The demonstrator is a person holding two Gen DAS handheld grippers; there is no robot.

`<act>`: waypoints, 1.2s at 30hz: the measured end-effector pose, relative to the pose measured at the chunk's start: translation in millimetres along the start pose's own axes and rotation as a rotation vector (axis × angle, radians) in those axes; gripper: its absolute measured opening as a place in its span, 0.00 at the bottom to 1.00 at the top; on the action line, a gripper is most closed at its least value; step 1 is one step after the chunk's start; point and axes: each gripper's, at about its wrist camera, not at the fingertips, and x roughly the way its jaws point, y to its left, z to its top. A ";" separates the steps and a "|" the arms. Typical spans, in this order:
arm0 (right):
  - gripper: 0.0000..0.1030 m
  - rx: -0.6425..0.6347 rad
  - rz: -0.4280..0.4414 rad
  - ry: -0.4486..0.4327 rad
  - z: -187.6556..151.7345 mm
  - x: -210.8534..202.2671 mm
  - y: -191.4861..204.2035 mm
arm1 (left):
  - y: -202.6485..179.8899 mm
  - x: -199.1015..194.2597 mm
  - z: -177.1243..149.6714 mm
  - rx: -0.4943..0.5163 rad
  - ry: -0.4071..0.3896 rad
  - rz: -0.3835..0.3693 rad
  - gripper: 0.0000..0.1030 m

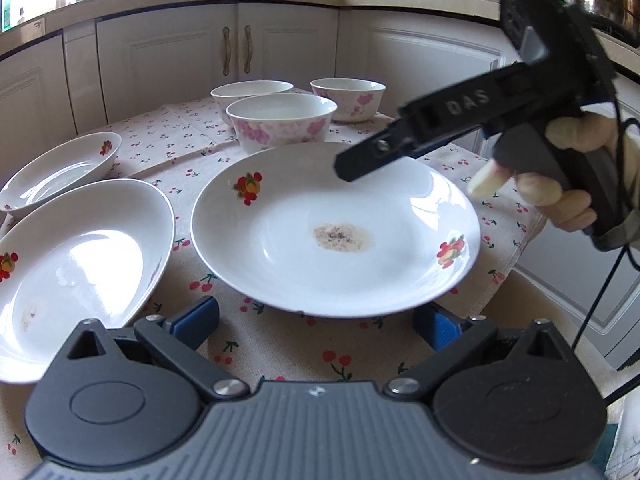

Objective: Organize plates and bowls
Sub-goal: 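Lift the stained plate with both tools and carry it toward the flowered plate, then lower the held stained plate with both tools over the flowered white plate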

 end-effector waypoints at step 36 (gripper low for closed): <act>0.68 0.035 0.203 0.126 23.3 30.7 -28.9 | -1.5 -1.1 4.8 0.060 -0.008 -0.043 0.99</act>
